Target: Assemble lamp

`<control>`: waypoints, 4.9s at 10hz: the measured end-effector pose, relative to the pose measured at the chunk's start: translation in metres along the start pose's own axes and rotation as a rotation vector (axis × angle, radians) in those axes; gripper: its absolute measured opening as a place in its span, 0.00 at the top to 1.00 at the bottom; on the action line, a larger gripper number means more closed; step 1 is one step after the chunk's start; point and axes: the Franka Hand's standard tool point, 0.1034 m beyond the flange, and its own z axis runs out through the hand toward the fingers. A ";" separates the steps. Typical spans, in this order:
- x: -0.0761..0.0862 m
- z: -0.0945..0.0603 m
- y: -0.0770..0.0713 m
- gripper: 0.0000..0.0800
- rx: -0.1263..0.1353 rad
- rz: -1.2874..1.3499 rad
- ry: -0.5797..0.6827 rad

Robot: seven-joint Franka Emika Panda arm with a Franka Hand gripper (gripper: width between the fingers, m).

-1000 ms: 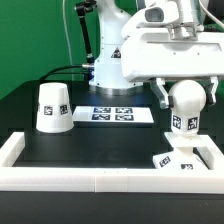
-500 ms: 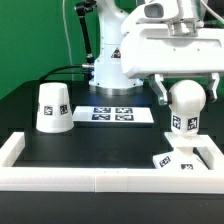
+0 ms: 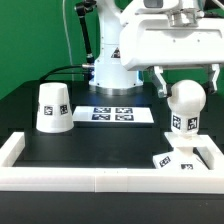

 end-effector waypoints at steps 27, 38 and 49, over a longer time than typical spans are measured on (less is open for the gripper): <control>-0.008 0.009 -0.021 0.28 0.129 0.064 -0.376; -0.004 0.010 -0.020 0.27 -0.005 0.971 -0.393; -0.005 0.011 -0.028 0.16 -0.095 1.621 -0.436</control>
Offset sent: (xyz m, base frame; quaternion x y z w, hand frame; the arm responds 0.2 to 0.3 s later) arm 0.0049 -0.0015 0.0018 0.0070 -0.1978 0.0008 0.9802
